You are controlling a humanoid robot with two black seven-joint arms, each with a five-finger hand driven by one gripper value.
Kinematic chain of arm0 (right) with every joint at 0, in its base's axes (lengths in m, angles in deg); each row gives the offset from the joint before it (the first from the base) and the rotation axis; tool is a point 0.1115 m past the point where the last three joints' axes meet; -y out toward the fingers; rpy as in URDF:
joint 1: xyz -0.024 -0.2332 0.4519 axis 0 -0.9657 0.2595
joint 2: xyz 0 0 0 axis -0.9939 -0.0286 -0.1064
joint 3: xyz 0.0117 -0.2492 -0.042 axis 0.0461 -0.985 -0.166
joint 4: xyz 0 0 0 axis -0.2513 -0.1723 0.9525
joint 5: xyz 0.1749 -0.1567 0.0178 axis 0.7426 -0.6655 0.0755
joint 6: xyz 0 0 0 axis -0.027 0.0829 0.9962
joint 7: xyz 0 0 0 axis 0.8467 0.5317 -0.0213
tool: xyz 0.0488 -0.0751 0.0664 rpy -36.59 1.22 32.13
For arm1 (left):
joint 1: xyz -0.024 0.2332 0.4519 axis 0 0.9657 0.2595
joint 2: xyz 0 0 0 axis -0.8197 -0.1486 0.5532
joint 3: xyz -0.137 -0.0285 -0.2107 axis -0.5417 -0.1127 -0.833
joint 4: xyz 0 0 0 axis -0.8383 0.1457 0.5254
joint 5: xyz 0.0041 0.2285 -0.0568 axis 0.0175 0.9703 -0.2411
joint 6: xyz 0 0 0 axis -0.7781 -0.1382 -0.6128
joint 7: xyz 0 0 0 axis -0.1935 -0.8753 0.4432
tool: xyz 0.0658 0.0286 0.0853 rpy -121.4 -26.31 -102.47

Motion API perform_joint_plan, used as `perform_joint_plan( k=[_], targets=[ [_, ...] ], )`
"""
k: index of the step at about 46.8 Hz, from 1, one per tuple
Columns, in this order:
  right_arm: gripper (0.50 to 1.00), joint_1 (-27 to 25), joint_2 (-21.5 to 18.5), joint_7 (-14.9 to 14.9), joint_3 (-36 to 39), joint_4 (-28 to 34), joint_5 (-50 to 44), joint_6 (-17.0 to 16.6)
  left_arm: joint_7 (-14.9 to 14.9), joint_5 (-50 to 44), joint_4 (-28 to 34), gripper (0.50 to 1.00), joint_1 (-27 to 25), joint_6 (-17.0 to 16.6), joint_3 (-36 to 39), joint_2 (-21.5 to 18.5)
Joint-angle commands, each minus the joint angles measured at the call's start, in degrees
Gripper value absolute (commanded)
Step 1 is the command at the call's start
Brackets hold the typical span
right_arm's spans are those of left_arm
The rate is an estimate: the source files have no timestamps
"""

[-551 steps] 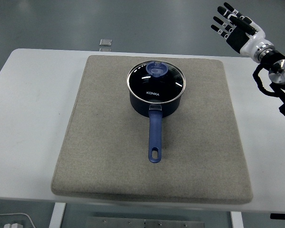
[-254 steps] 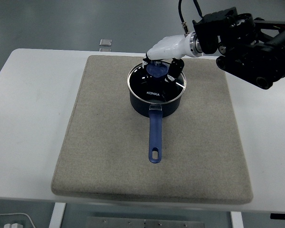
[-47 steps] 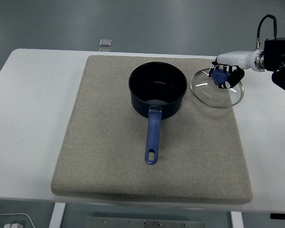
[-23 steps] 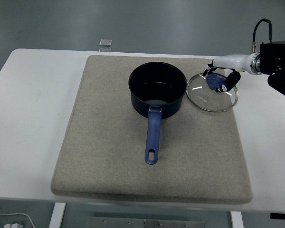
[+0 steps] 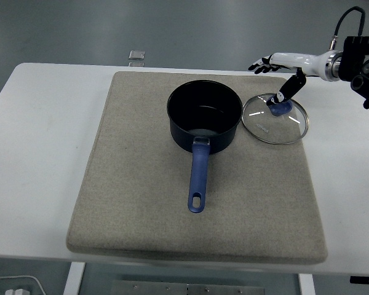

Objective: Lift the pot lid and place it to the right of the pot.

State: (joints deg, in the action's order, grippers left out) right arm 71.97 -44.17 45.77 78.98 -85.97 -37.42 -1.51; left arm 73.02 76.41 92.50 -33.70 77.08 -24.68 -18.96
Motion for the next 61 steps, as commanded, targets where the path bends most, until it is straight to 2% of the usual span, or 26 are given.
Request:
perform_joint_plan(
  k=[1, 22, 30, 34, 39, 44, 61],
  targets=[
    [0.915, -0.3, -0.3, 0.1, 1.8, 0.1, 3.1, 0.1, 0.0, -0.1, 0.0, 1.0, 0.0, 0.0, 0.0, 0.0],
    [0.915, -3.2, -1.1, 0.5, 2.9, 4.1, 37.4, -0.1, 0.0, 0.0, 0.0, 1.0, 0.1, 0.0, 0.0, 0.0],
    [0.915, -3.9, -1.2, 0.4, 2.9, 7.8, 49.5, -3.5, 0.0, -0.1, 0.0, 1.0, 0.0, 0.0, 0.0, 0.0],
    [0.915, -4.6, -1.6, 0.4, 2.9, 8.3, 55.0, -4.0, 0.0, 0.0, 0.0, 1.0, 0.0, 0.0, 0.0, 0.0],
    [0.915, -5.4, -2.0, 0.4, 3.2, 8.4, 59.9, -3.5, 0.0, 0.0, 0.0, 1.0, 0.0, 0.0, -0.1, 0.0],
    [0.915, -6.9, -2.4, -0.3, 6.7, 8.5, 65.1, -3.6, 0.0, -0.1, 0.0, 1.0, 0.1, 0.0, 0.0, 0.0],
    [0.915, -10.8, -4.6, -0.4, 10.7, 8.4, 74.2, -2.8, 0.0, 0.0, 0.0, 1.0, 0.0, 0.0, 0.0, 0.0]
  ],
)
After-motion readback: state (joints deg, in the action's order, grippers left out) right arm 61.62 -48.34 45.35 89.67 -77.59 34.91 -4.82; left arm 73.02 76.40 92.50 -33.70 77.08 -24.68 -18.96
